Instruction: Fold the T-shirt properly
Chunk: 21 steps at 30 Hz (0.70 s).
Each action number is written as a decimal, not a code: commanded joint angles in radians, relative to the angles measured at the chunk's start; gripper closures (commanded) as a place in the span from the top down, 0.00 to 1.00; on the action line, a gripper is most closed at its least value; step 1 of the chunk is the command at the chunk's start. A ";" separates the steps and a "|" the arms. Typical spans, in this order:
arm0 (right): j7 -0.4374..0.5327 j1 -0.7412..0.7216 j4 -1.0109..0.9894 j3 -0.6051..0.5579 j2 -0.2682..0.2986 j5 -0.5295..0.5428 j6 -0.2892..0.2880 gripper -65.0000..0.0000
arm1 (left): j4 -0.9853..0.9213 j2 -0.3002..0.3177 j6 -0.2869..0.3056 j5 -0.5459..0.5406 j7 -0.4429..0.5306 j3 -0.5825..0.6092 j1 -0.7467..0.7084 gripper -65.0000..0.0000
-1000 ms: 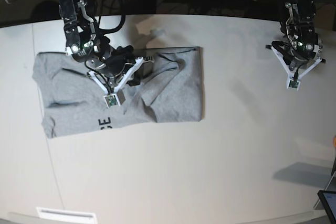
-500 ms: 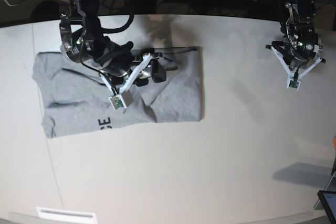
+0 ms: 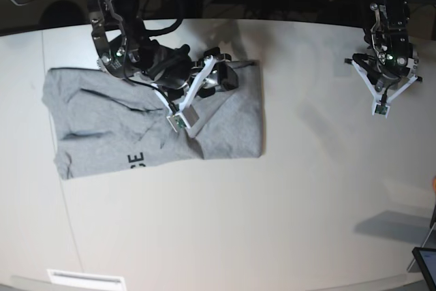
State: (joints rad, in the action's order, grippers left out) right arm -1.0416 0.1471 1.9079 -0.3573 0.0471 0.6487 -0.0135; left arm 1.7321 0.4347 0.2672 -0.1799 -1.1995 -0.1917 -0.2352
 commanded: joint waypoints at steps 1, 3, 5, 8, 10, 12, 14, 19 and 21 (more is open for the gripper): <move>0.022 -0.011 0.012 -0.021 -0.005 -0.019 -0.003 0.52 | 0.012 0.016 0.002 0.010 0.011 -0.010 0.009 0.00; 0.030 -0.010 0.008 -0.058 -0.010 -0.086 -0.001 0.52 | 0.012 0.016 0.002 0.010 0.011 -0.010 0.009 0.00; 0.034 -0.010 0.006 -0.081 -0.013 -0.125 -0.001 0.52 | 0.012 0.016 0.002 0.010 0.011 -0.010 0.009 0.00; 0.053 -0.010 0.005 -0.092 -0.013 -0.135 -0.001 0.52 | 0.012 0.016 0.002 0.010 0.011 -0.010 0.009 0.00; 0.057 -0.010 -0.009 -0.090 -0.013 -0.135 -0.001 0.52 | 0.012 0.016 0.002 0.010 0.011 -0.010 0.009 0.00; 0.057 -0.011 -0.028 -0.090 -0.013 -0.135 -0.001 0.52 | 0.012 0.016 0.002 0.010 0.011 -0.010 0.007 0.00; 0.073 -0.014 -0.035 -0.093 -0.013 -0.135 -0.001 0.52 | 0.012 0.016 0.002 0.010 0.011 -0.010 0.007 0.00; 0.090 -0.024 -0.063 -0.093 -0.013 -0.135 -0.001 0.52 | 0.012 0.016 0.002 0.010 0.011 -0.010 0.007 0.00; 0.091 -0.031 -0.084 -0.093 -0.014 -0.132 -0.001 0.52 | 0.012 0.016 0.002 0.010 0.011 -0.010 0.007 0.00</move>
State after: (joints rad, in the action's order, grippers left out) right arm -0.9661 0.1322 1.8072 -0.4496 0.0383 0.5022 -0.0097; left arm 1.7321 0.4347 0.2672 -0.1802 -1.1995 -0.1921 -0.2356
